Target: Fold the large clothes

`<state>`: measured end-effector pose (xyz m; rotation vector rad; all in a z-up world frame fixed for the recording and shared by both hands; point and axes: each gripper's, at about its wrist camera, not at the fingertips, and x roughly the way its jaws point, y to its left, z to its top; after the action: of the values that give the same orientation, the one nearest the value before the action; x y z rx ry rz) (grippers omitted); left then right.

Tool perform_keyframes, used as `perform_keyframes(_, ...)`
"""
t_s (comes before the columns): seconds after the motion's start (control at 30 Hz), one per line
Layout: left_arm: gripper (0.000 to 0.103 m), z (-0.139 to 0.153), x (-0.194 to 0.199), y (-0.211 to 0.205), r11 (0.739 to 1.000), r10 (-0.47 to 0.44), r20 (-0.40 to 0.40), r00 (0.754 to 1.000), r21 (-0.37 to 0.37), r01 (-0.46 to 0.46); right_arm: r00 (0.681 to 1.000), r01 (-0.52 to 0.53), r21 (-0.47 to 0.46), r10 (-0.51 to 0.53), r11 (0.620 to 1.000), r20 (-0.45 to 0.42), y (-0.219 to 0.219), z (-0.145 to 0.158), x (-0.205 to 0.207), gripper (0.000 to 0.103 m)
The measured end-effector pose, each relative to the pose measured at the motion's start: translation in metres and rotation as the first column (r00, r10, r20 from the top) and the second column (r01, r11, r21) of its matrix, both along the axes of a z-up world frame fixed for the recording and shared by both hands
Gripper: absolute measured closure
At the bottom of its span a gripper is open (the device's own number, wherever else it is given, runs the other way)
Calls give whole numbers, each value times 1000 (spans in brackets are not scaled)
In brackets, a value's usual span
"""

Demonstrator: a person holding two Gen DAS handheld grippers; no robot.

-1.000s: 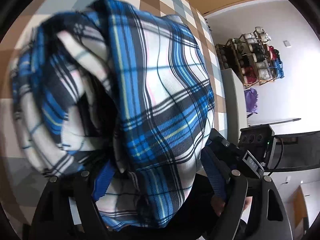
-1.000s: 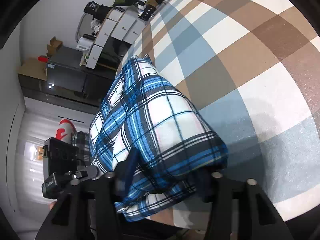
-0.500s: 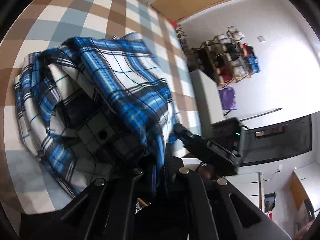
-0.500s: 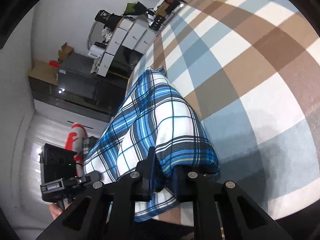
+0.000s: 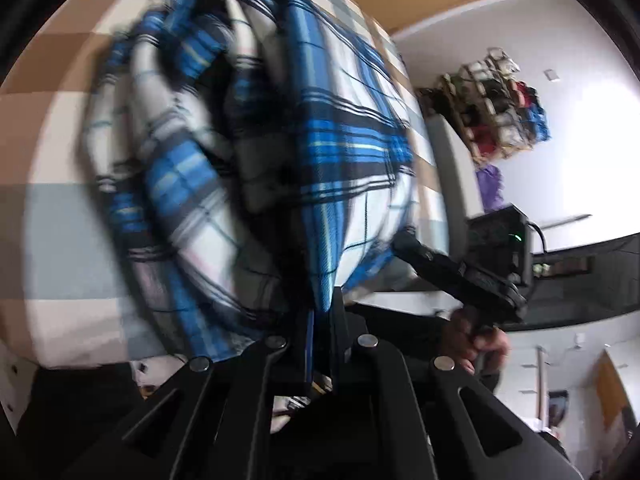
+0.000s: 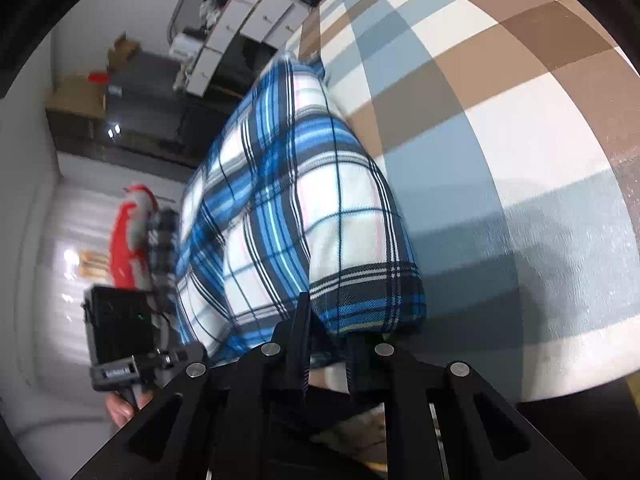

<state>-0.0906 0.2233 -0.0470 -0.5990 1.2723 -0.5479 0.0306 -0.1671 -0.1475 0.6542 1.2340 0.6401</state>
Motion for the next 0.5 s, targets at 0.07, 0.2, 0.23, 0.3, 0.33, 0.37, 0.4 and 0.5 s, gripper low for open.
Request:
perform_keyframes(0.07,102,9,1,9,999,43,25,999,22,-44,999,-46,-37,46,998,-7,5,-1,-4,89)
perform_keyframes(0.2,102,25,2,19,991,101,59,993,84,-106,996,-85,-109,87,990,16,9,3,-17,89)
perform_keyframes(0.23,101,27,2,21,990,109,67,992,86,-115,995,-93,-92,94,991,16,7,5,-18,89)
perform_keyframes(0.3,93,31,1,25,987,131,89,987,84,-139,994,-103,-31,104,994,25,1,16,-20,89)
perform_keyframes(0.33,85,31,1,25,987,136,95,986,78,-144,994,-93,-19,94,995,55,-4,26,-21,89)
perform_keyframes(0.37,59,29,0,24,988,137,98,986,63,-144,989,-93,-31,95,995,111,-7,41,-22,88)
perform_keyframes(0.4,32,28,0,25,989,143,103,984,33,-147,980,-93,-54,101,994,172,-8,56,-22,82)
perform_keyframes(0.5,21,18,4,14,993,119,83,989,-2,-119,944,-55,-100,85,993,319,-5,90,-21,2)
